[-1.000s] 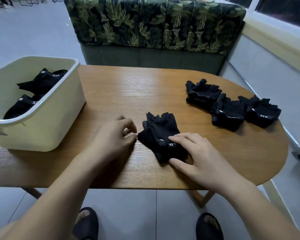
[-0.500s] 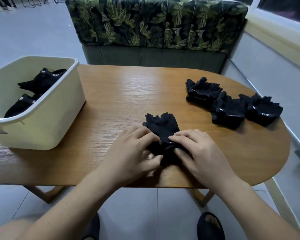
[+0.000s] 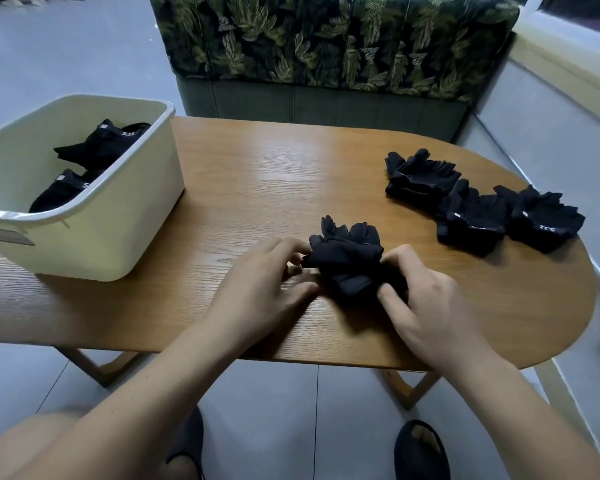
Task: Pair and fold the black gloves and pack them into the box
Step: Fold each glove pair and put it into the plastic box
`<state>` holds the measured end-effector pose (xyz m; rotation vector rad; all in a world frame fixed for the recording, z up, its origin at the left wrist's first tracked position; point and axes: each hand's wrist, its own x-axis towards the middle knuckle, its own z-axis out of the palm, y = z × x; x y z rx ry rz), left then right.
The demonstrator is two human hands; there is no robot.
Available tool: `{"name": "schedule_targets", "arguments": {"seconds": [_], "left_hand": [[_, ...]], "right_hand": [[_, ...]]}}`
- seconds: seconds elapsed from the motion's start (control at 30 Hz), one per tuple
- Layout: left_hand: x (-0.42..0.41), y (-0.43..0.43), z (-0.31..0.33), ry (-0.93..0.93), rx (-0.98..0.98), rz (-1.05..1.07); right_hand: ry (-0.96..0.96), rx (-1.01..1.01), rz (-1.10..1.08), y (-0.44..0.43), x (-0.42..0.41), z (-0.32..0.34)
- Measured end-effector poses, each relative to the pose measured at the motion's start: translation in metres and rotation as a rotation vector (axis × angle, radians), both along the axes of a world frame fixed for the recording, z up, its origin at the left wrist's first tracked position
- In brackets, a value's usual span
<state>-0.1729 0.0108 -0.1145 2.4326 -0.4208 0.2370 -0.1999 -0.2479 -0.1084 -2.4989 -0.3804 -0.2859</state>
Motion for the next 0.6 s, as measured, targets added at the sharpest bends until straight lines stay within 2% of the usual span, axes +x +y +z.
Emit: {"name": "schedule_targets", "arguments": {"seconds": [0.2,0.37,0.47,0.6], "left_hand": [[0.008,-0.010,-0.005,0.069,-0.169,0.025],[0.020,0.001,-0.001,0.043,-0.080,0.066],[0.020,0.001,0.003,0.108,-0.281,0.114],[0.020,-0.007,0.008,0.287,-0.659,0.163]], "right_hand": [[0.030,-0.030,0.016,0.002,0.000,0.000],[0.014,-0.041,0.113,-0.002,-0.003,0.004],[-0.012,-0.061,0.100,0.000,-0.004,0.002],[0.017,0.094,-0.007,0.002,0.001,-0.004]]}}
